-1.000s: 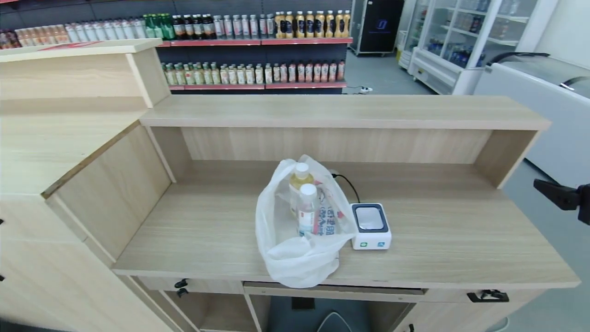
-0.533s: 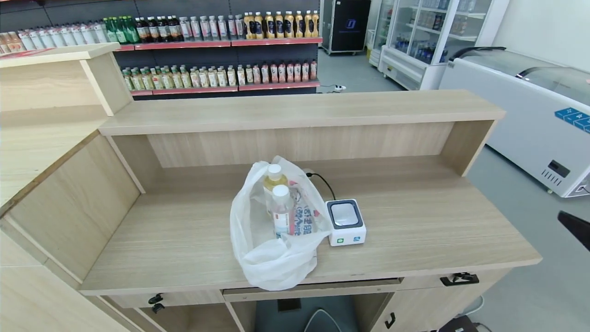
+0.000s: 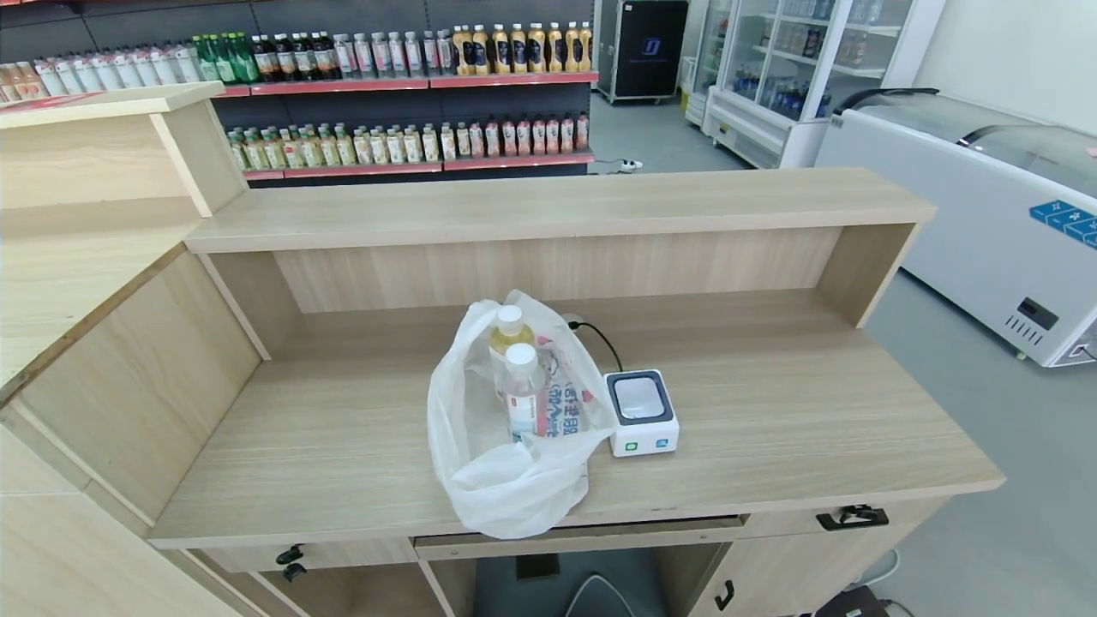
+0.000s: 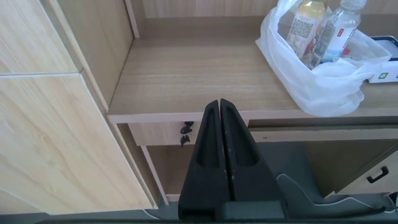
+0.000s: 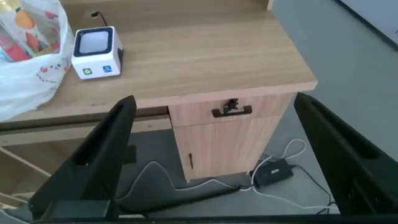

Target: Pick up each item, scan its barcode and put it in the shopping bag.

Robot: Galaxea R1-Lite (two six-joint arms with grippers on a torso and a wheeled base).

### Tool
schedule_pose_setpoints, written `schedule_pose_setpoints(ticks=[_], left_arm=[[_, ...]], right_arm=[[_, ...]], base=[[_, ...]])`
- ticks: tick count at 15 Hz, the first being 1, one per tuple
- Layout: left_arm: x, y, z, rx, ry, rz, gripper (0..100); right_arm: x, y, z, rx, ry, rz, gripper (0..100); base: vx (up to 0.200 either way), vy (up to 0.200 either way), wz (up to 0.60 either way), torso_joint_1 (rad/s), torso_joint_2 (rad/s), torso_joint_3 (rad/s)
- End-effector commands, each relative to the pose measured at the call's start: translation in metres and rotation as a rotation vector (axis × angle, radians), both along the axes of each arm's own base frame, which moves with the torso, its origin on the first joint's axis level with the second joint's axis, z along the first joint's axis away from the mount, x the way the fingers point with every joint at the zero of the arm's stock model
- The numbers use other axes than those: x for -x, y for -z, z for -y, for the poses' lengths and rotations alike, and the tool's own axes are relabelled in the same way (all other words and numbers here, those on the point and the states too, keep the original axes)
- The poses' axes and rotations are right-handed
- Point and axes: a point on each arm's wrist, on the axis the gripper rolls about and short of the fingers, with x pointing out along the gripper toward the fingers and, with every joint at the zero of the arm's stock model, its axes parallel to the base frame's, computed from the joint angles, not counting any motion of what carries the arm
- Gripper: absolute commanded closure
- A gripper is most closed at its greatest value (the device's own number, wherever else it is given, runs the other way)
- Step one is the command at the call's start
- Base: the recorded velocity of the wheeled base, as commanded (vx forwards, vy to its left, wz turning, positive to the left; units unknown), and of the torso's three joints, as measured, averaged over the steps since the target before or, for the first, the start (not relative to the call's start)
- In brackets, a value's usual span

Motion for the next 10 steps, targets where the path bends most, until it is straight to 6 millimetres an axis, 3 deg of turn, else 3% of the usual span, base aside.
schedule_pose_setpoints(ticks=[1, 10], left_arm=[[0.0, 0.0, 0.0, -0.001, 0.0, 0.0, 100], [0.0, 0.0, 0.0, -0.001, -0.001, 0.0, 100]], right_arm=[[0.0137, 0.0098, 0.0003, 0.006, -0.032, 0.125, 0], [0.0136, 0.0097, 0.0004, -0.014, -0.03, 0.124, 0]], base=[[0.0, 0.0, 0.0, 0.0, 0.0, 0.0], [0.0, 0.0, 0.0, 0.0, 0.0, 0.0]])
